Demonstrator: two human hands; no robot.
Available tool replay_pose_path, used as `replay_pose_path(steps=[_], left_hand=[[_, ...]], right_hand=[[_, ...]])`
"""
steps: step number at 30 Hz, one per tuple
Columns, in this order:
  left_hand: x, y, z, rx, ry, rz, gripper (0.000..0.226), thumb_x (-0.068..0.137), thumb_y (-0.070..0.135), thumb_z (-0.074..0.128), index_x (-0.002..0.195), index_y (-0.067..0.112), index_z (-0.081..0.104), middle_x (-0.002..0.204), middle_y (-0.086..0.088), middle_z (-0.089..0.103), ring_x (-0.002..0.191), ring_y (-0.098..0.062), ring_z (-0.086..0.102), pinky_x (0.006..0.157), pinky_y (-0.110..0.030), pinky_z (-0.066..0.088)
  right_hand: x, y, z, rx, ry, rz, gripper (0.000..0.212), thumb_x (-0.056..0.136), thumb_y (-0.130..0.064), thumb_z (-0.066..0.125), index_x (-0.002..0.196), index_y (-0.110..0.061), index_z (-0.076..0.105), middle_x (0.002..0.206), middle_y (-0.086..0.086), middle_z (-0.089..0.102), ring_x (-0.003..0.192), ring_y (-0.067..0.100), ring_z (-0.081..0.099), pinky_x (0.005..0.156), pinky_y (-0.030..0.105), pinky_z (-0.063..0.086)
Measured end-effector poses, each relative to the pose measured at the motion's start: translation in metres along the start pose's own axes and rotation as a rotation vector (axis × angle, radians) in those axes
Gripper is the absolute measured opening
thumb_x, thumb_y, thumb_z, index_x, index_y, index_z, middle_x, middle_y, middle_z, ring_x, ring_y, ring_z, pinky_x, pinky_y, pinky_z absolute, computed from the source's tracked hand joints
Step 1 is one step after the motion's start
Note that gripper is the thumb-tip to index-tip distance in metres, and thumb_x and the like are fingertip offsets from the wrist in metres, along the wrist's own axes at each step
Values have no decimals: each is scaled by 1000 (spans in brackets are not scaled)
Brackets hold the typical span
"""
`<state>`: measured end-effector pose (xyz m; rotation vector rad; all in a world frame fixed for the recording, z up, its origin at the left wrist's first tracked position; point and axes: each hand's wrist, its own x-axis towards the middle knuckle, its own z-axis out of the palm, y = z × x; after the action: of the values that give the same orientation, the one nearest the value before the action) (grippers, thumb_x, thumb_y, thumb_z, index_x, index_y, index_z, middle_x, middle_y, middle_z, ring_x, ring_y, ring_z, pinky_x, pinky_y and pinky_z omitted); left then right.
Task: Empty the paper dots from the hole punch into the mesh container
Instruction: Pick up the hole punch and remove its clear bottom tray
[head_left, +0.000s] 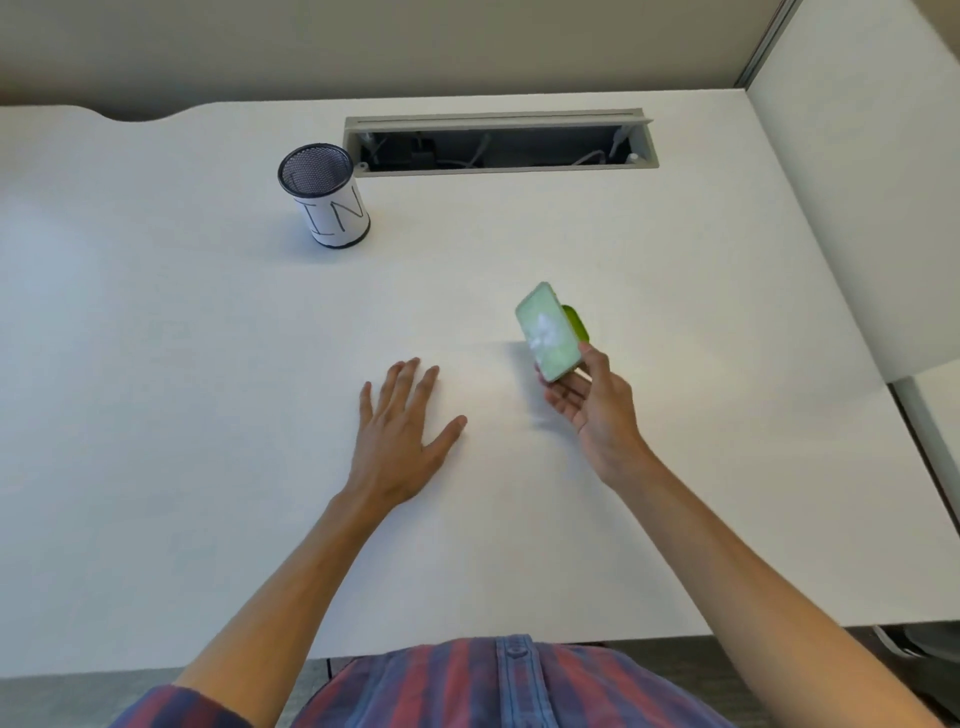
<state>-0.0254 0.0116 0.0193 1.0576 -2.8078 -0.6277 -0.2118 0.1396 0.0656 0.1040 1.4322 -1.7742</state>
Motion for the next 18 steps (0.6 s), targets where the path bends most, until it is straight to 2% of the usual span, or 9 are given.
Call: replay_pose_path(steps=[5,7,10,11,15,16,18], left_hand=[[-1,32,-16,-298,-82,84,74,93,70,32,153,27,31,161,3,32,150,-13,20,121,-36,16],[-1,45,-24,-516,-131,13,75,90,73,32,152,31,33,157,8,39,145,-9,30,119,-36,23],[3,61,-35,-985,-211,-126,64,91,65,41,147,33,42,140,18,55,130,0,50,112,-35,37],[4,64,-38,-1101,-236,-169,61,90,61,45,143,31,46,136,16,59,125,-2,55,110,-36,41],[7,68,-47,-1414,-304,-269,57,89,47,56,135,13,53,132,-14,64,122,-35,60,101,-45,45],[6,69,-48,-1464,-307,-271,55,89,42,58,134,9,54,132,-19,63,120,-41,59,94,-45,45],[4,72,-50,-1520,-299,-279,53,88,34,61,131,3,54,130,-29,61,105,-47,58,76,-41,44]], right_hand=[[-33,6,9,82,-116,99,38,101,-33,42,115,-4,62,88,14,74,73,15,69,68,24,58],[-42,9,11,101,-146,133,42,101,-34,41,115,-1,63,89,16,73,74,17,69,70,25,59],[-55,14,15,122,-191,186,47,101,-37,41,118,3,61,88,16,72,75,20,69,70,27,60],[-59,16,17,128,-210,201,49,100,-37,41,118,3,61,87,17,71,74,20,69,69,27,60],[-72,20,23,100,-278,211,54,99,-39,37,117,6,62,87,17,68,71,19,66,62,25,57],[-74,20,25,90,-293,206,57,99,-40,36,119,7,61,86,16,68,70,19,65,61,25,56],[-76,20,26,81,-318,198,61,98,-41,34,123,9,58,84,16,67,68,19,63,60,26,55]])
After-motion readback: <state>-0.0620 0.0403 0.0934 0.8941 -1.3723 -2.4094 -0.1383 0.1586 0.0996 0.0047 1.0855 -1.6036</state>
